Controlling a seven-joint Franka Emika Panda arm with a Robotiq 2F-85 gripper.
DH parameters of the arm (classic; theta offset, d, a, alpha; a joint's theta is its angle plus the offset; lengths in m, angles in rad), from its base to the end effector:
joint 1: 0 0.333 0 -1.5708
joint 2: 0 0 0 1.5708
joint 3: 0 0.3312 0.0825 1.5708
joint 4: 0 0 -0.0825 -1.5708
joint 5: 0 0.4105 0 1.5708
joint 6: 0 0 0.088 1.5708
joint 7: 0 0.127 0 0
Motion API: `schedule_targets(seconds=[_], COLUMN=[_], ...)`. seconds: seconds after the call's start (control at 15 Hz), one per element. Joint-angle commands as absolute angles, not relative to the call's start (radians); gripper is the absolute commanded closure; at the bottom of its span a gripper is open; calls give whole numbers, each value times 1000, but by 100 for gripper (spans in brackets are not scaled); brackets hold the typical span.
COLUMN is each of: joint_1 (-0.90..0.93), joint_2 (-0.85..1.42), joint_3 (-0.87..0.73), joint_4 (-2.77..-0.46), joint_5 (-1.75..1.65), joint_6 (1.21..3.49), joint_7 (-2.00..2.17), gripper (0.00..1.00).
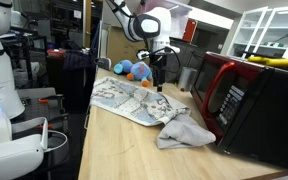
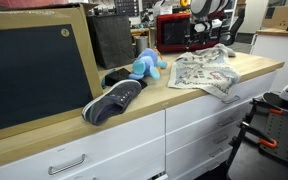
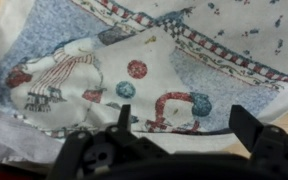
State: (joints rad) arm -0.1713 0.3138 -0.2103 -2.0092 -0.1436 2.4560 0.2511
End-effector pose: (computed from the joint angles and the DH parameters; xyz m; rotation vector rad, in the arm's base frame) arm 0.5959 -0.2369 0.2926 2.8681 -0.7525 0.1872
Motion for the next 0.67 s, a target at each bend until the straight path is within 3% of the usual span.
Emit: schedule_targets(seconds=[0.0,0.6], joint_1=[-165,-181], joint_2=[388,403], joint_3=[-216,-199], joint_4=[-1949,-1926], joint_5=[-76,25], joint_6=[2481,2439], joint_7=[321,257], gripper=[0,0])
